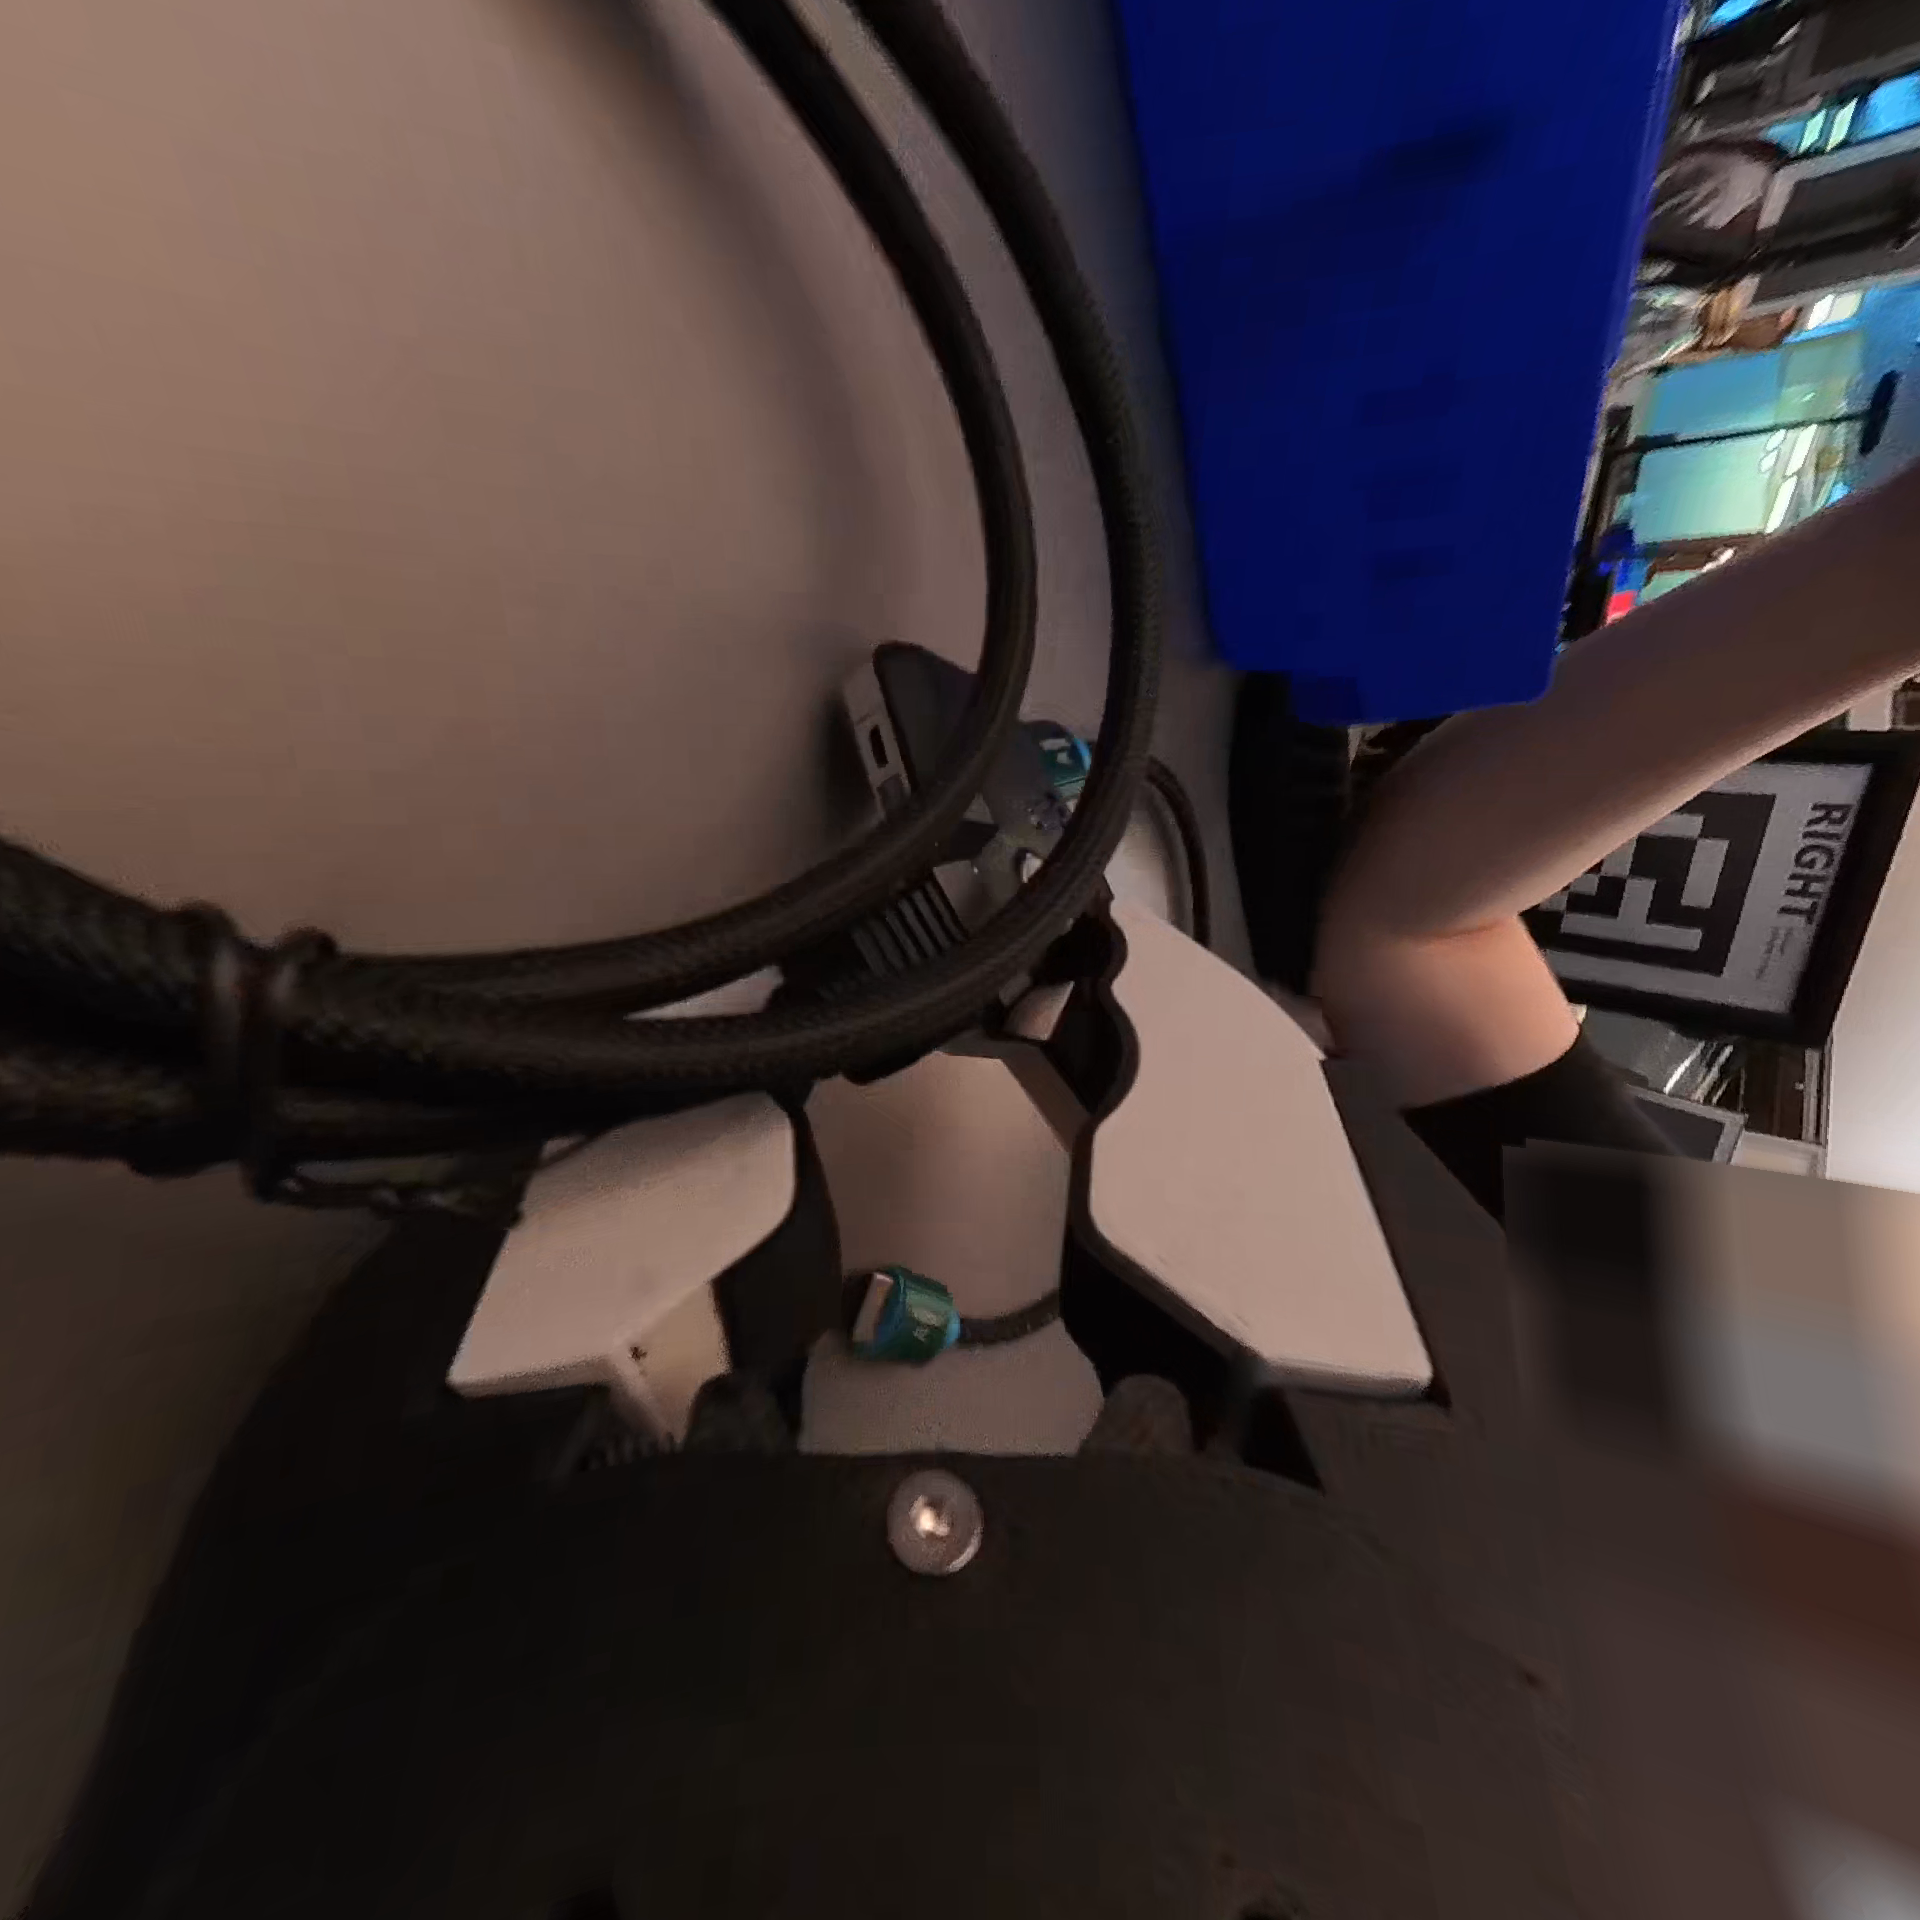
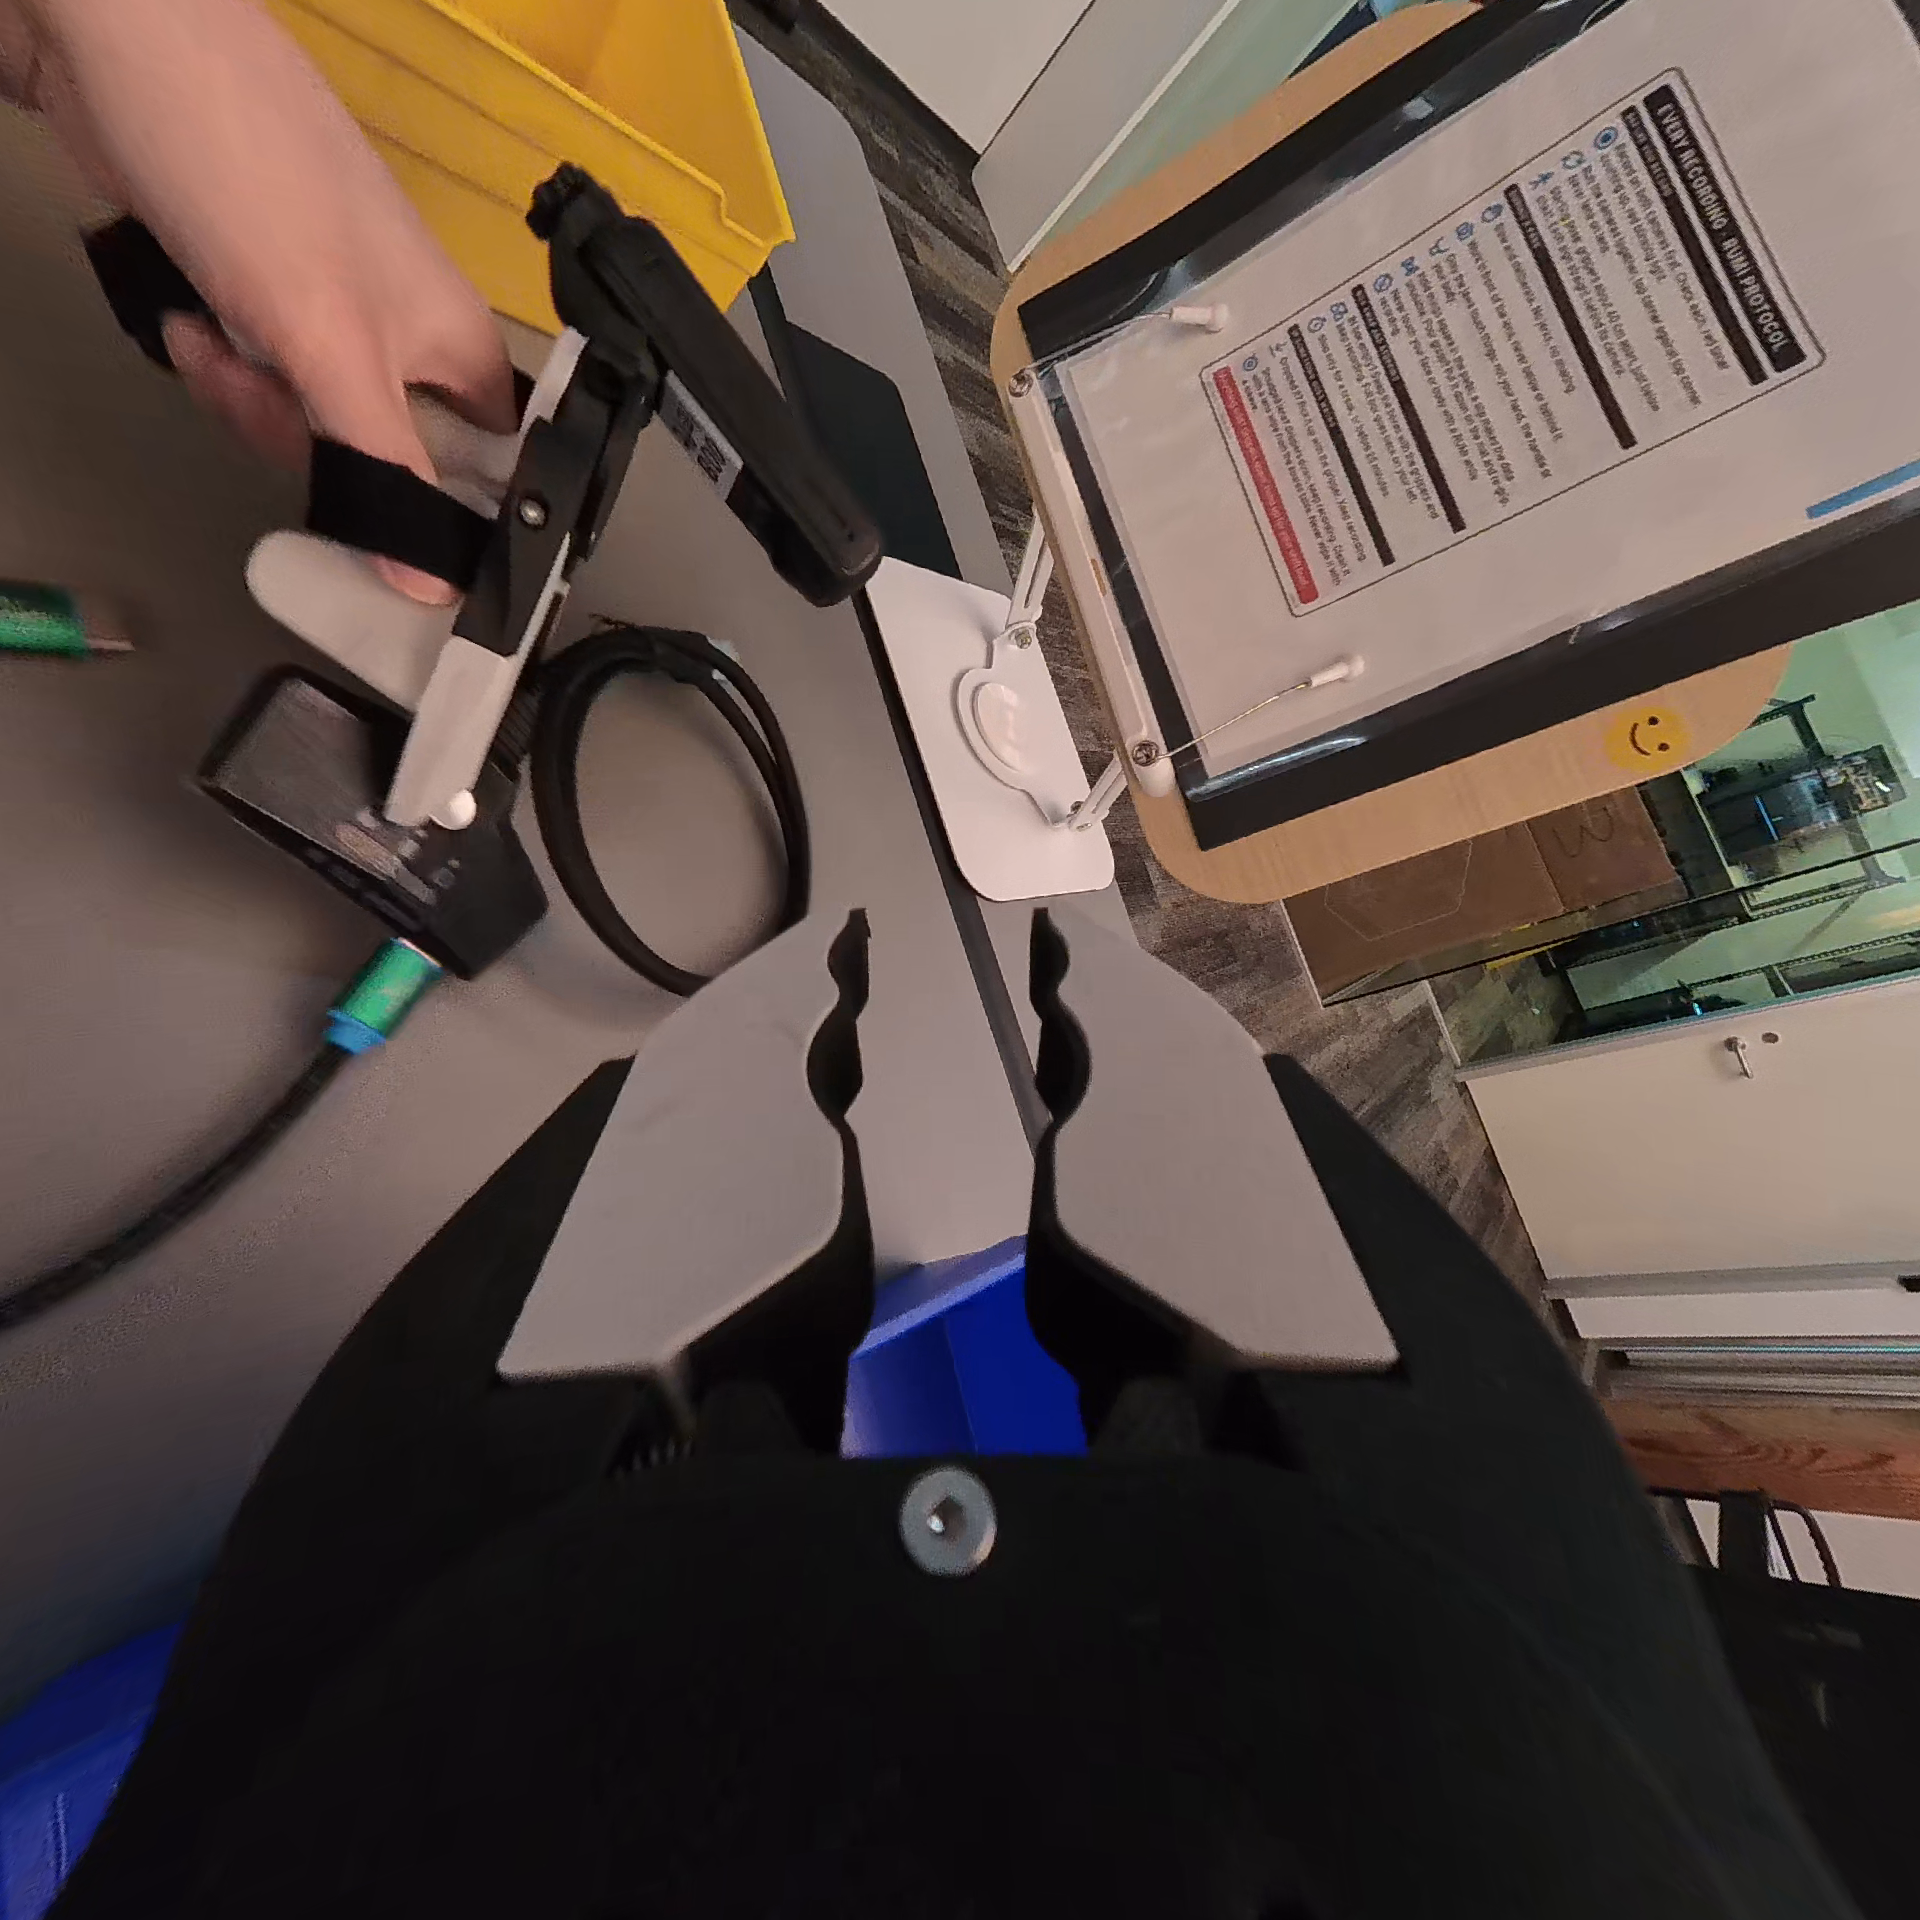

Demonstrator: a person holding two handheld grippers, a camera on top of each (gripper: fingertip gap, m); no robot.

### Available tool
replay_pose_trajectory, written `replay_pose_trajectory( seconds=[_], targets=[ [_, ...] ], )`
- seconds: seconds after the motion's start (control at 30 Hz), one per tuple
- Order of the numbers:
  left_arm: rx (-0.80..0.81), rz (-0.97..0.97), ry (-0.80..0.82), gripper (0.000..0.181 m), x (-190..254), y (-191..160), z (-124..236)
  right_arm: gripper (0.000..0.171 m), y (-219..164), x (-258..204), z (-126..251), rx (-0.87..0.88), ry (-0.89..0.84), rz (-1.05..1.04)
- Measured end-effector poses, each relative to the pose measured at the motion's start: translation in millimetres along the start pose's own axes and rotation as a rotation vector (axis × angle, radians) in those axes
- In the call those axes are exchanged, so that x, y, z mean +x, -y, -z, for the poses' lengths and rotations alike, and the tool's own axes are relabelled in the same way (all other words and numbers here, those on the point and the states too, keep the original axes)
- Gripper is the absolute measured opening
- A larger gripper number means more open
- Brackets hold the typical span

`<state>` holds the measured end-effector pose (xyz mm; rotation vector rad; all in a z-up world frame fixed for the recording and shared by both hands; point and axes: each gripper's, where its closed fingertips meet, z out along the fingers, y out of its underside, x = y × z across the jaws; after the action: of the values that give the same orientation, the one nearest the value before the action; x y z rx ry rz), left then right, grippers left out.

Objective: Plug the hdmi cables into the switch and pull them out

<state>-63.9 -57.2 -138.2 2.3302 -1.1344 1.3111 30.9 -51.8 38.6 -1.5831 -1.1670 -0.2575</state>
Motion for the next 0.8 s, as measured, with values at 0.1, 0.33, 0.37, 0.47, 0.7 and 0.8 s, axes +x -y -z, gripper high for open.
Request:
replay_pose_trajectory(
  seconds=[0.1,0.33,0.37,0.47,0.7,0.8],
  targets=[
    [-0.134,0.017,0.062,0.051,-1.8,-23.7,7.2,0.03,-5.3,1.1,-1.3,-0.033,-0.009,0.013],
    [-0.195,-0.019,0.254,0.061,-7.6,-34.8,21.1,0.03,-13.1,-5.7,-7.6,-0.105,0.003,0.065],
    [-0.184,-0.029,0.275,0.061,-7.7,-33.1,23.0,0.03,-13.0,-6.9,-8.0,-0.11,0.007,0.07],
    [-0.16,-0.072,0.387,0.06,-12.7,-28.5,31.1,0.03,-13.1,-9.6,-9.4,-0.124,0.014,0.084],
    [-0.155,-0.15,0.508,0.061,-14.4,-25.3,38.4,0.03,-20.7,-13.4,-13.7,-0.179,0.024,0.111],
    [-0.091,-0.207,0.649,0.057,-16.0,-13.0,52.2,0.029,-23.6,-13.8,-14.0,-0.2,0.024,0.121]
  ],
)
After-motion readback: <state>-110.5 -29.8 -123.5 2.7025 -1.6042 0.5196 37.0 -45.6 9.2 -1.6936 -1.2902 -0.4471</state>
